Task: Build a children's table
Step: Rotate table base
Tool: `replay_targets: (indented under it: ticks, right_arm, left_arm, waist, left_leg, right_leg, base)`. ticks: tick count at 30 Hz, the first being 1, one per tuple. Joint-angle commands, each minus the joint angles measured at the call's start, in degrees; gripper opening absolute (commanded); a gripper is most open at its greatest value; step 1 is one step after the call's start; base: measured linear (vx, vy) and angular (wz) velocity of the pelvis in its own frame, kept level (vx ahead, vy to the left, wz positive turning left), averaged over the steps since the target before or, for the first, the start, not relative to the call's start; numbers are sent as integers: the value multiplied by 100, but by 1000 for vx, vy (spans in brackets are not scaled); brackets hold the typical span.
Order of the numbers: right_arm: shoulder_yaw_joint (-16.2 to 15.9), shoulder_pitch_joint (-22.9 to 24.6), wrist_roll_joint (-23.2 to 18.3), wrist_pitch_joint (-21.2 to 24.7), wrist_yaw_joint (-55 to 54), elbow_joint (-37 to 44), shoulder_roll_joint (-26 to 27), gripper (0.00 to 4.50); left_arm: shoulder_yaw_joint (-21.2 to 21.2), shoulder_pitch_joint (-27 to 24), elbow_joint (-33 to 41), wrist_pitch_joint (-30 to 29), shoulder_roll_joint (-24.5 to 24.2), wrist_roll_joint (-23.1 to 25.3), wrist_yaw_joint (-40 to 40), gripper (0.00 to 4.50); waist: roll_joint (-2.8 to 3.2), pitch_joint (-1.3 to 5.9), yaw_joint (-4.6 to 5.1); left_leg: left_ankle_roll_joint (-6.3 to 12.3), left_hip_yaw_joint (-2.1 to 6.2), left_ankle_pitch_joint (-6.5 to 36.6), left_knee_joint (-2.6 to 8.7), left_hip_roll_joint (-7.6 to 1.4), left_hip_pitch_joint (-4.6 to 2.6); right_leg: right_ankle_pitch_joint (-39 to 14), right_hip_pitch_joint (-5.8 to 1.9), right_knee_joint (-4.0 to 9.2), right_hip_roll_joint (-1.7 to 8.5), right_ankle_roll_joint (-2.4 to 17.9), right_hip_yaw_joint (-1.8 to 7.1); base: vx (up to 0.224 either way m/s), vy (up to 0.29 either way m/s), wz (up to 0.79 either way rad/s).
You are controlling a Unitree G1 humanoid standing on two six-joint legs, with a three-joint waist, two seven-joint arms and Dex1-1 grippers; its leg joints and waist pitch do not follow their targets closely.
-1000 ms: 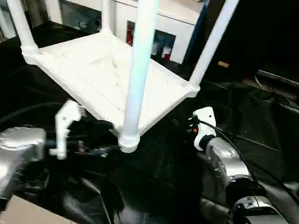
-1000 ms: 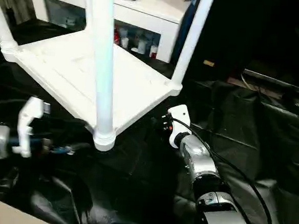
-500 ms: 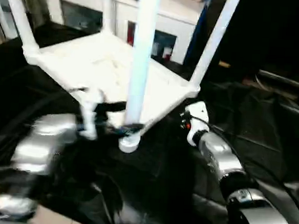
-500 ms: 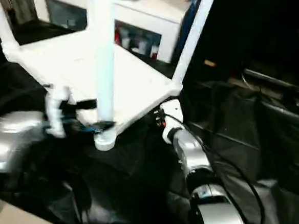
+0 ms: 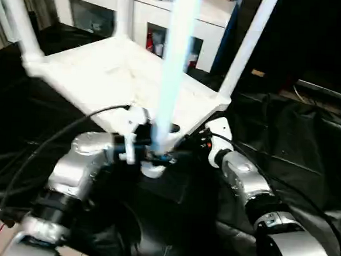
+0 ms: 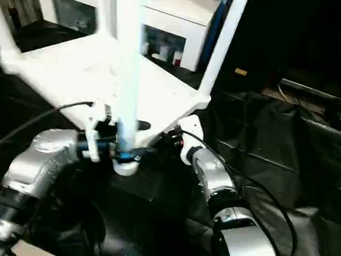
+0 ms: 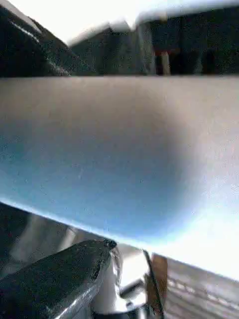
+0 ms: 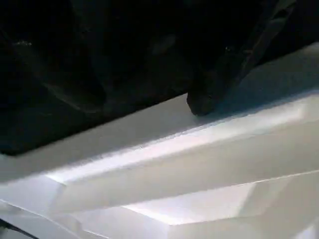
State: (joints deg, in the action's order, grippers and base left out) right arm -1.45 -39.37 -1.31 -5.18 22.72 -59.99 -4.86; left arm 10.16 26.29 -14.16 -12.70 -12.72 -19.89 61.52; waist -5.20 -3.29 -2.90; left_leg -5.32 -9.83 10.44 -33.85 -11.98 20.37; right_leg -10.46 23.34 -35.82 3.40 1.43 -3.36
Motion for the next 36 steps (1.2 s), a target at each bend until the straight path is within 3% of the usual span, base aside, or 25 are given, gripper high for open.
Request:
replay_targets:
  ticks: [1, 8, 10, 12, 18, 20, 22, 26, 28, 29, 36]
  right_arm:
    - [-56, -109, 81, -73, 48, -30, 126, 317]
    - [-50, -124, 82, -116, 3, -79, 125, 317]
    - [-23, -111, 70, -131, -21, -82, 97, 317]
    - [13, -91, 57, -140, -5, -77, 66, 317]
    - [55, -30, 65, -156, 22, -48, -35, 317]
    - [121, 30, -16, -140, 255, 76, -237, 317]
    - [105, 108, -78, -71, 677, 275, -448, 317]
    - [-4, 240, -127, 9, 1302, 557, -668, 317]
    - [-140, 409, -148, 56, 1828, 882, -883, 317]
    - [-211, 511, -156, 80, 2081, 1069, -1013, 317]
    - [-432, 1026, -192, 335, 3087, 1948, -1673, 317]
  left_arm:
    - [449, 113, 361, 92, 331, -29, 16, 448]
    - [553, 363, -76, 340, 548, 472, -410, 448]
    - [456, 481, -377, 583, 623, 733, -769, 448]
    - [368, 542, -599, 918, 664, 937, -1112, 448]
    - [258, 525, -693, 909, 683, 878, -1253, 448]
    - [167, 583, -940, 1192, 522, 1051, -1377, 448]
    - [258, 592, -991, 977, 158, 889, -609, 448]
    - [340, 540, -1047, 1061, -202, 885, -93, 448]
    - [358, 548, -1185, 1224, -439, 954, 137, 448]
    - [345, 568, -1276, 1312, -552, 960, 282, 448]
    - [555, 770, -1800, 1633, -1071, 1113, 1199, 387]
  waist:
    - [105, 401, -25]
    - [134, 385, 41]
    - [146, 372, 52]
    - [131, 376, 50]
    - [152, 389, 24]
    - [159, 392, 13]
    - [149, 376, -6]
    - [166, 368, -4]
    - [222, 360, -13]
    - [200, 353, -39]
    - [191, 362, -107]
  left_leg:
    - [-54, -12, 958, 385, -118, 4]
    - [3, -7, 1179, 378, -119, -17]
    - [12, -10, 1286, 381, -114, -27]
    - [2, 5, 1298, 382, -112, -10]
    - [47, -2, 1193, 371, -121, -17]
    - [93, 1, 1172, 367, -111, -12]
    - [139, -8, 1176, 372, -111, -22]
    - [137, -2, 1193, 376, -125, -22]
    - [119, 0, 1246, 377, -116, -34]
    - [157, -6, 1299, 375, -120, -43]
    - [148, -10, 1192, 383, -128, -49]
  right_leg:
    - [-502, -360, 336, 404, 1201, 279]
    - [-897, -326, 411, 389, 1141, 274]
    - [-984, -309, 439, 373, 1134, 272]
    - [-1098, -338, 433, 392, 1100, 270]
    - [-884, -323, 407, 392, 1206, 268]
    - [-780, -332, 406, 383, 1234, 263]
    - [-896, -331, 416, 391, 1215, 267]
    - [-1017, -327, 412, 408, 1222, 276]
    - [-1053, -318, 423, 397, 1245, 273]
    - [-1078, -321, 452, 387, 1184, 272]
    - [-962, -326, 419, 394, 1244, 276]
  base:
    - [0, 0, 0]
    - [0, 0, 0]
    - [0, 0, 0]
    - [0, 0, 0]
    - [0, 0, 0]
    - [0, 0, 0]
    - [0, 0, 0]
    - [0, 0, 0]
    - [0, 0, 0]
    - [0, 0, 0]
    - [0, 0, 0]
